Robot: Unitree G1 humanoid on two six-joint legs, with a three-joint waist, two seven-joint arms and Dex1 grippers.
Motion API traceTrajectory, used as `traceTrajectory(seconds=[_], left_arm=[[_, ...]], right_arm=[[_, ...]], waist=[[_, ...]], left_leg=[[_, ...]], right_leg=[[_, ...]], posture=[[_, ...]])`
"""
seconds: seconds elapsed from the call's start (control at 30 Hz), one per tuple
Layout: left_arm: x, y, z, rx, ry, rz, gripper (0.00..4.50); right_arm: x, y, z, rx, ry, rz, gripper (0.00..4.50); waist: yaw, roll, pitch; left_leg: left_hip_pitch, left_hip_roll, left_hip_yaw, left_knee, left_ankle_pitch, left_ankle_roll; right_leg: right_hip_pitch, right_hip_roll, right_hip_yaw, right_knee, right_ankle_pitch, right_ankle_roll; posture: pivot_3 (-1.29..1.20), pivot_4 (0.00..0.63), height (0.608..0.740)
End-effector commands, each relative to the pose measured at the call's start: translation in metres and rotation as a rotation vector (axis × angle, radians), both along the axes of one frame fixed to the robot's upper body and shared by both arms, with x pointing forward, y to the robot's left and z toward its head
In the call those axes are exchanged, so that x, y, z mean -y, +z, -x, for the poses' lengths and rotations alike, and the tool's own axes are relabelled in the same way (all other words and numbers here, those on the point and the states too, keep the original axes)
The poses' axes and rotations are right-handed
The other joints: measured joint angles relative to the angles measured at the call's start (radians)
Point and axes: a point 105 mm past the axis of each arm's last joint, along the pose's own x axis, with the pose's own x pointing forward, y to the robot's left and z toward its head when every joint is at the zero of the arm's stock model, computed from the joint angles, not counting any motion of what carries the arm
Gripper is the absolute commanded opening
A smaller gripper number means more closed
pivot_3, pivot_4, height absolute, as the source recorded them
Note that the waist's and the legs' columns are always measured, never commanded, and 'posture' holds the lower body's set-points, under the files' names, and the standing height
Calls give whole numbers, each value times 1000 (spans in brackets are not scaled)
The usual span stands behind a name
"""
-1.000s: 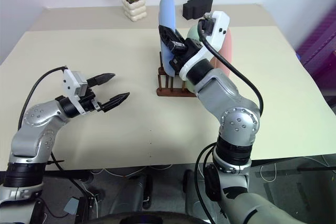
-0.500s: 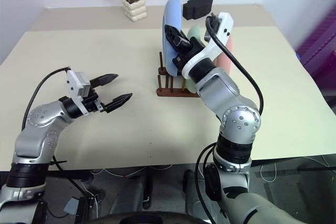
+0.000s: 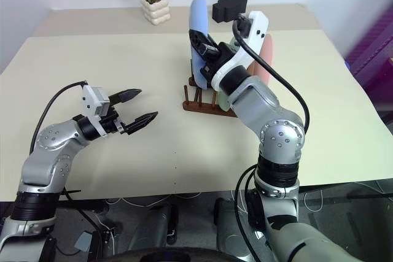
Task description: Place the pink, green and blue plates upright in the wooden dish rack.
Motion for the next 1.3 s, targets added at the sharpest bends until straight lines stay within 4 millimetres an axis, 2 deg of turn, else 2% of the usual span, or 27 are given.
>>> traceTrajectory(seconds=[0.03,0.27,0.43,0.9,1.3], left_arm=[[2,9,4,52,-12,-1,4472],[3,7,5,49,-15,1,4472],[3,6,5,48,-15,-1,4472],[3,5,3,45,-19,-8,4472],[2,4,3,48,-16,-13,4472]], right_arm=[[-4,26,18,145,33,-11,0],[-6,34,21,145,23,-84,0],[4,21,8,-3,-80,-159,0],[3,7,7,-129,-109,-222,0],[-3,20,14,-48,-75,-201,0]], waist=[[0,0,0],[0,0,0],[0,0,0],[0,0,0],[0,0,0]], left_leg=[[0,0,0,0,0,0],[-2,0,0,0,0,0],[-3,0,0,0,0,0],[-4,0,0,0,0,0],[-4,0,0,0,0,0]], right_leg=[[0,0,0,0,0,0],[-2,0,0,0,0,0],[-4,0,0,0,1,2],[-4,0,0,0,0,0],[-4,0,0,0,0,0]], posture=[[0,150,740],[0,150,740],[0,150,740],[0,150,740],[0,150,740]])
